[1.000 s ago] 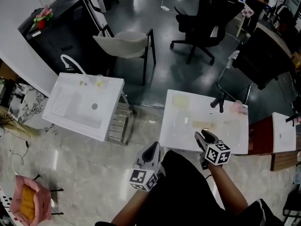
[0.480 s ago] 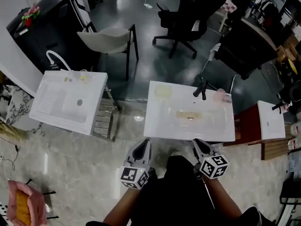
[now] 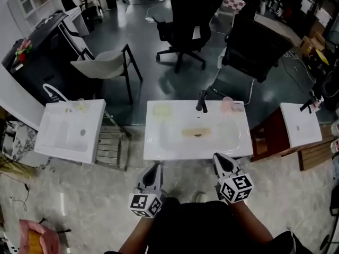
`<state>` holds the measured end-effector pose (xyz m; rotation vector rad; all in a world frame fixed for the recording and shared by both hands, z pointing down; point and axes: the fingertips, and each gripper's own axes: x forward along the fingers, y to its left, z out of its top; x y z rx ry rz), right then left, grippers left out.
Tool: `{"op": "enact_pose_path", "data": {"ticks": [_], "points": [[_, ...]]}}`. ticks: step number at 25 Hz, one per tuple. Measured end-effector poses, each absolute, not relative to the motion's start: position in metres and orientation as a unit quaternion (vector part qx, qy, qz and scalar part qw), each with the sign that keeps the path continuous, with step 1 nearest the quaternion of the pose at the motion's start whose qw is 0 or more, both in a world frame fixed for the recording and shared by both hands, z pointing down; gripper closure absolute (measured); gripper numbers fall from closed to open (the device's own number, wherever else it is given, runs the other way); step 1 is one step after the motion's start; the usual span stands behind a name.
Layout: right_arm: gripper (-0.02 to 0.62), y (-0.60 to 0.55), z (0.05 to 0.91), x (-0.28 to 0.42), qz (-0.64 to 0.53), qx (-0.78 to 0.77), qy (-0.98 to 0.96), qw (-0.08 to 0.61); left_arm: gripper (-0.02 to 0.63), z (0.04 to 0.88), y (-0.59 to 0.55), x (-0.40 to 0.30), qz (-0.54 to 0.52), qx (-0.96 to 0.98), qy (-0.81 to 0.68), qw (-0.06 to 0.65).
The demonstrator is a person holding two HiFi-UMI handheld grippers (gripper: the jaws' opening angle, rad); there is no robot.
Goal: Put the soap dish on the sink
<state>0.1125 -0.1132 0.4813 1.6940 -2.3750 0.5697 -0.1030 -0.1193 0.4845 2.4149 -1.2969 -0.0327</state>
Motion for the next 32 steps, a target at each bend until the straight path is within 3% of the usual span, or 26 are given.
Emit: {"op": "enact_pose_path", "data": {"ticks": [12,32], "points": [[0.597,-0.068,0.48,0.247,0.158,0.572,-0.801,0.079,0.589,0.48,-0.089,0.029,-0.014,0.861,-0.482,0.163],[0.597,-0.081,0.499,0.312,0.161,0.566,-0.806,0.07,0.589,0.48,-0.103,0.1,0.025,0.857,-0.494,0.143]]}}
